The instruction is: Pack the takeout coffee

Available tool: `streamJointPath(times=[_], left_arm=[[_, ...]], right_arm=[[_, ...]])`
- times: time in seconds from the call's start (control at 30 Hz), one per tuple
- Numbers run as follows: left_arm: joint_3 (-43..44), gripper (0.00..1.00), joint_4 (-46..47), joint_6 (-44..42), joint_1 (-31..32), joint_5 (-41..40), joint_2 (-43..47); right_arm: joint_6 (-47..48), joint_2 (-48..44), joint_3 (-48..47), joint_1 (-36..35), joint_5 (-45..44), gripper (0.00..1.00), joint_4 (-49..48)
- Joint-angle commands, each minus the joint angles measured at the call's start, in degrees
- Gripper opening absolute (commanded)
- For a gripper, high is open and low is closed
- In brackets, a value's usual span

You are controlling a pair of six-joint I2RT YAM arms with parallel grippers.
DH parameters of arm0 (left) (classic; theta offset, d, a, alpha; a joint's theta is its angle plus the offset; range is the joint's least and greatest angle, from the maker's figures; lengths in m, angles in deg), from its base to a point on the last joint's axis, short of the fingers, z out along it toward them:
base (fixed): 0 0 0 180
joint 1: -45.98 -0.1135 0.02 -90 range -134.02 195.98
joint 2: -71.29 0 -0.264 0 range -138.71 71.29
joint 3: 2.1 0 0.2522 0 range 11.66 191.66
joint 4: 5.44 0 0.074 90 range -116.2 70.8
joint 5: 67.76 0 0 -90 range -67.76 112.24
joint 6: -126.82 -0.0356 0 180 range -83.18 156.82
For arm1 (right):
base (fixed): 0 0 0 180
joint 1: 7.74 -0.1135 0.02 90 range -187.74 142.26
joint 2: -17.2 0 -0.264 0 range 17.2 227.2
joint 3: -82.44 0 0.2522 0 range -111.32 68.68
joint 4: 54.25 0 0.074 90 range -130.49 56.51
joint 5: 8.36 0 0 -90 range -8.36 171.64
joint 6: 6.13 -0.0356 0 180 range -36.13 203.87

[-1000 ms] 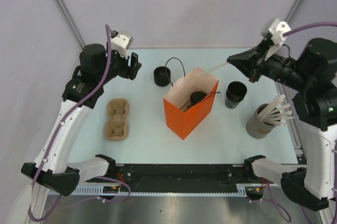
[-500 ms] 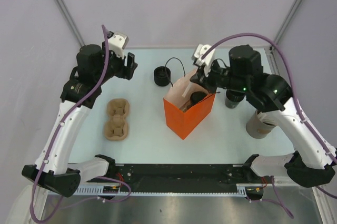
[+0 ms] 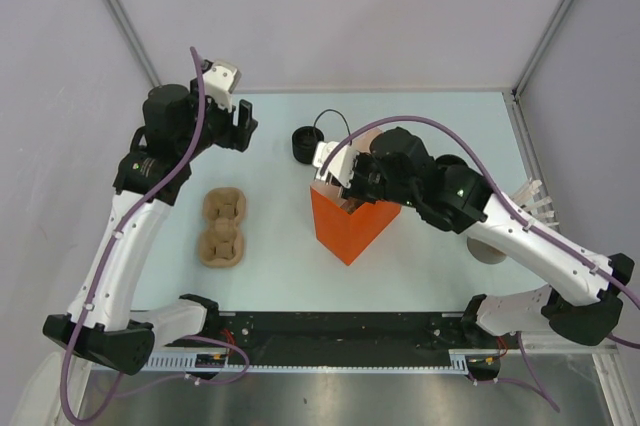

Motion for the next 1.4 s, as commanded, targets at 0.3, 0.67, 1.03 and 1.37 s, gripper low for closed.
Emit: streamJointPath(times=[0.3, 0.67, 1.03, 1.37], left_arm=[[-0.98, 0.74, 1.28, -0.26, -0.74, 1.44, 1.33], [-0.72, 0.75, 1.28, -0.17, -0.74, 1.79, 0.63], [-0.1, 0.77, 1.1, 0.0, -0.83, 1.97, 0.01], [-1.16, 0.91, 1.28, 0.09, -0.83, 2.58, 1.24]], right_arm=[[4.47, -1.42, 4.08, -1.44, -3.16, 0.09, -6.21], [5.53, -4.23, 6.1, -0.99, -2.02, 0.26, -5.6], [3.95, -5.21, 3.21, 0.06, -3.86, 0.7, -5.42], [-2.28, -4.32, -5.49, 5.93, -3.78, 1.0, -4.89]])
